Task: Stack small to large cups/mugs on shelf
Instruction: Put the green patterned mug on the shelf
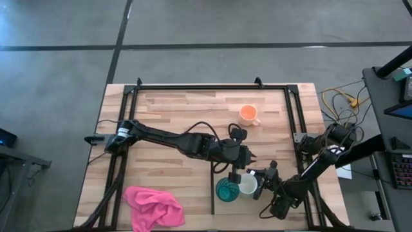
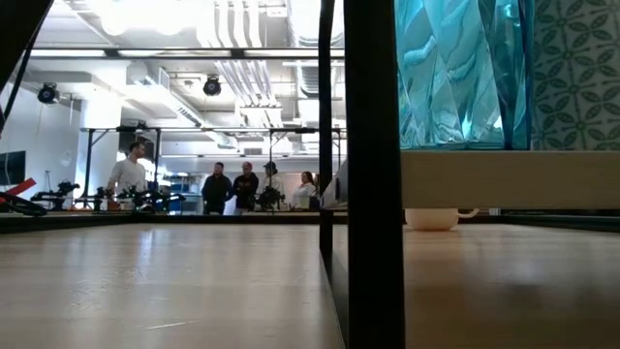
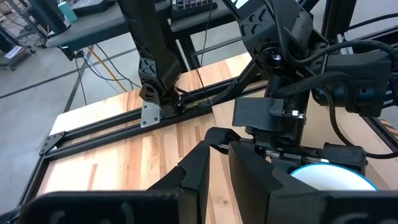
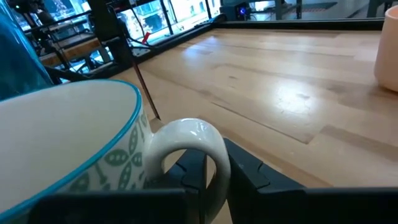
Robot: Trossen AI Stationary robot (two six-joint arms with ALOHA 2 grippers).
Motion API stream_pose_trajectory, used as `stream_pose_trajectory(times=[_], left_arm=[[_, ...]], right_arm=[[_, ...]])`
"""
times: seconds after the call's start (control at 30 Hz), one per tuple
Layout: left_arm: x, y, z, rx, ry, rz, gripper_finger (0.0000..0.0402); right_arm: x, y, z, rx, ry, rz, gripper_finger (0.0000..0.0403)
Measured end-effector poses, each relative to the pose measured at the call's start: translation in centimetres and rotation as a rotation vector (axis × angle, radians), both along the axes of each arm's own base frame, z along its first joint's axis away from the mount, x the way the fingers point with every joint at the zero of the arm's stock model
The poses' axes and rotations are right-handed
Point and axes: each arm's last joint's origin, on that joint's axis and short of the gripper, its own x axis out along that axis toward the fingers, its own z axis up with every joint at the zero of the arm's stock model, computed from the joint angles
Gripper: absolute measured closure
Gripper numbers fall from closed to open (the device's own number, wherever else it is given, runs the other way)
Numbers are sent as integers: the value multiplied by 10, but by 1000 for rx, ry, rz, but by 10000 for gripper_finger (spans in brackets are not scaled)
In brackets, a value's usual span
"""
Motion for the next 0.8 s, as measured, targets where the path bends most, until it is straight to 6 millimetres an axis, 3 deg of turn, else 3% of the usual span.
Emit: stream_pose_trajectory(times=[0.57,0.8], left_arm=[[0,0,0,-3,0,1,354],[0,0,0,-5,-1,1,354]], right_arm=[[-1,0,11,-2,58,37,368],[-2,0,11,23,114,62,330]])
